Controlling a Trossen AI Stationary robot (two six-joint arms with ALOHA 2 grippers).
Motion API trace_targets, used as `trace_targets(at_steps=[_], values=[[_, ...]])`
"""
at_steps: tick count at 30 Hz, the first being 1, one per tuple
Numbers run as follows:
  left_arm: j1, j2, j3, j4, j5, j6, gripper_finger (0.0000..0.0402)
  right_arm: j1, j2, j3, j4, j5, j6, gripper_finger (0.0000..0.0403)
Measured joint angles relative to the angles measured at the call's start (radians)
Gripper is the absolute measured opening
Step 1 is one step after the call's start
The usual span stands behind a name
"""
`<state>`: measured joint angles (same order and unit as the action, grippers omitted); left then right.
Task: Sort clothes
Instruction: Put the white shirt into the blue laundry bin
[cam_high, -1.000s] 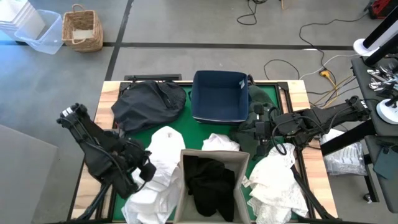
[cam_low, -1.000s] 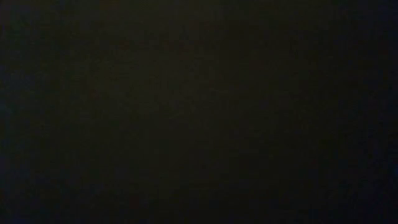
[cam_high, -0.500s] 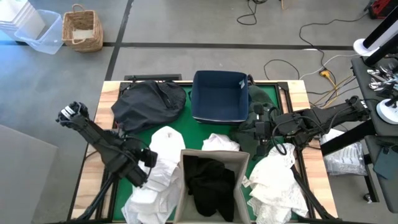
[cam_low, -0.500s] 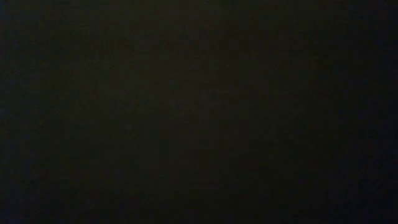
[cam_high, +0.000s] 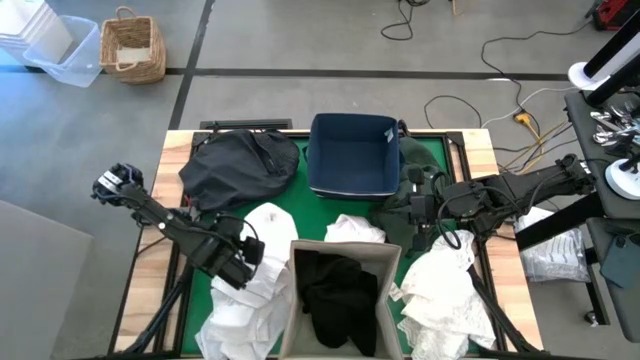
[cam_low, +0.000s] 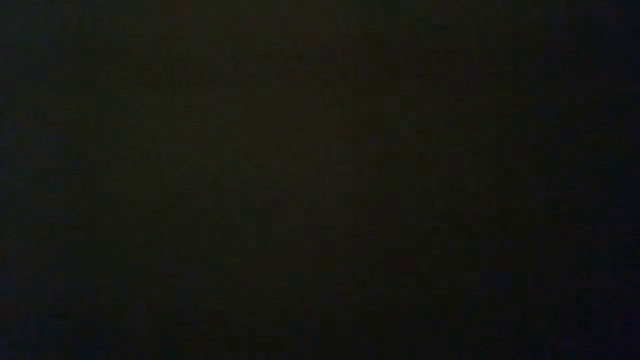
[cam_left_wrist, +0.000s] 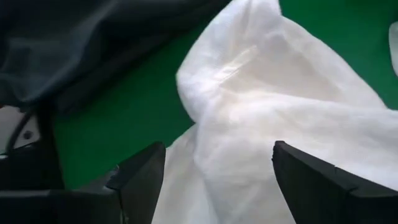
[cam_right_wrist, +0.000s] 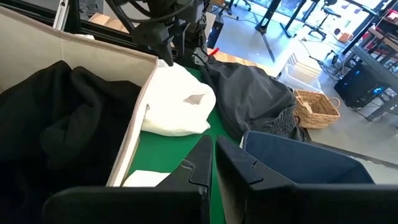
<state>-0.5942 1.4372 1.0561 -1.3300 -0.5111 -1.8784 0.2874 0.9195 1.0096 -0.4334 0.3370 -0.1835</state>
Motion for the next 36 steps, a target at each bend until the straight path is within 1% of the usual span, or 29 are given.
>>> trace_targets(at_steps=[4,8,12,18,21,23,26,29,32,36], values=[[0.023,0.000,-0.025,0.008,-0.003,0.006,0.0272,0.000,0.000,0.000,-0.003,0.000,0.003,0.0013],[0.031,0.000,-0.066,0.062,-0.003,0.012,0.0272,0.000,0.000,0.000,-0.004,0.000,0.007,0.0013],[0.032,0.000,-0.115,0.150,-0.004,0.013,0.0272,0.000,0.000,0.000,-0.004,0.000,0.006,0.0013],[0.043,0.000,-0.216,0.332,-0.006,0.063,0.0272,0.000,0.000,0.000,-0.004,0.000,0.007,0.0013],[0.052,0.000,-0.253,0.383,-0.010,0.080,0.0270,0.000,0.000,0.000,-0.004,0.000,0.007,0.0013],[0.053,0.000,-0.271,0.401,-0.026,0.091,0.0260,0.000,0.000,0.000,-0.004,0.000,0.007,0.0013],[0.053,0.000,-0.283,0.405,-0.039,0.095,0.0231,0.000,0.000,0.000,-0.004,0.000,0.007,0.0013],[0.053,0.000,-0.285,0.409,-0.040,0.115,0.0185,0.000,0.000,0.000,-0.004,0.000,0.007,0.0013],[0.053,0.001,-0.283,0.414,-0.040,0.145,0.0126,0.000,0.000,0.000,-0.004,0.000,0.007,0.0013],[0.053,0.001,-0.278,0.414,-0.040,0.147,0.0035,0.000,0.000,0.000,-0.004,0.000,0.007,0.0013]])
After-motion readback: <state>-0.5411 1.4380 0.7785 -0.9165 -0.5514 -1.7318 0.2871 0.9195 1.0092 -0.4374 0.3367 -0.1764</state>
